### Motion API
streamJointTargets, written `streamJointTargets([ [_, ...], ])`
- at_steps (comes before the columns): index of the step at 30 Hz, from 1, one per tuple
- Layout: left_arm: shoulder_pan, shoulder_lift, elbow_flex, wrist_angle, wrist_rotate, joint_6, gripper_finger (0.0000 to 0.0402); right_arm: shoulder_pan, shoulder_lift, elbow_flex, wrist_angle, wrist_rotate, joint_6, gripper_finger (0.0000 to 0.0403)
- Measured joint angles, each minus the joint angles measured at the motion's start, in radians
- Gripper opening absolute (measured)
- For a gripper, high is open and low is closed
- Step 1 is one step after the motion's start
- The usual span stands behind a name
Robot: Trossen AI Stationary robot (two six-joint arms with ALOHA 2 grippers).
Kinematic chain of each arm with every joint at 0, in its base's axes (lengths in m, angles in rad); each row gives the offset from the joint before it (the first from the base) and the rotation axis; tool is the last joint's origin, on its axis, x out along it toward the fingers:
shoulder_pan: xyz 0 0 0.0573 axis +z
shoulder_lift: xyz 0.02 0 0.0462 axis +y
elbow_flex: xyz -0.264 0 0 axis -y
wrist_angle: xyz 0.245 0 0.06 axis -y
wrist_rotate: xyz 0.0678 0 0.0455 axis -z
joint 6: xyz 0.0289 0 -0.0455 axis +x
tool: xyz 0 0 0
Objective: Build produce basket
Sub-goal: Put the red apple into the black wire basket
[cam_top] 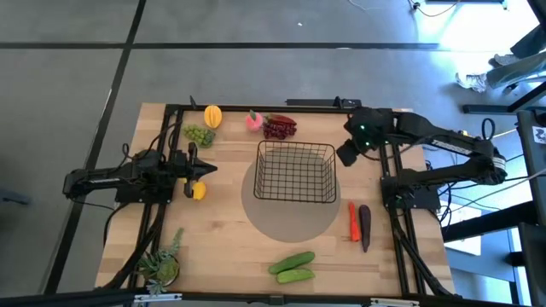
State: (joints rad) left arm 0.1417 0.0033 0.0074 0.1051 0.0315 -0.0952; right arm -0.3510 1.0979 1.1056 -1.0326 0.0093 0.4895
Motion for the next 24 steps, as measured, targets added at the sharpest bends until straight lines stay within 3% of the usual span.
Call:
streamJointTargets([
  [5,0.0,0.0,0.0,0.0,-0.029,0.0,0.0,-0.059,0.055,0.07,-0.017,-0.004,0.084,0.0088],
  [13,0.0,0.003,0.009,0.004,-0.13,-0.045,0.0,-0.17,0.107,0.127,-0.113,-0.003,0.211,0.0091],
  [18,0.0,0.018,0.072,-0.005,-0.142,-0.055,0.0,-0.231,0.121,0.127,-0.179,0.071,0.211,0.0091],
  [24,0.0,0.11,0.215,-0.174,-0.204,-0.08,0.0,-0.305,0.125,0.127,-0.233,0.114,0.241,0.0091],
])
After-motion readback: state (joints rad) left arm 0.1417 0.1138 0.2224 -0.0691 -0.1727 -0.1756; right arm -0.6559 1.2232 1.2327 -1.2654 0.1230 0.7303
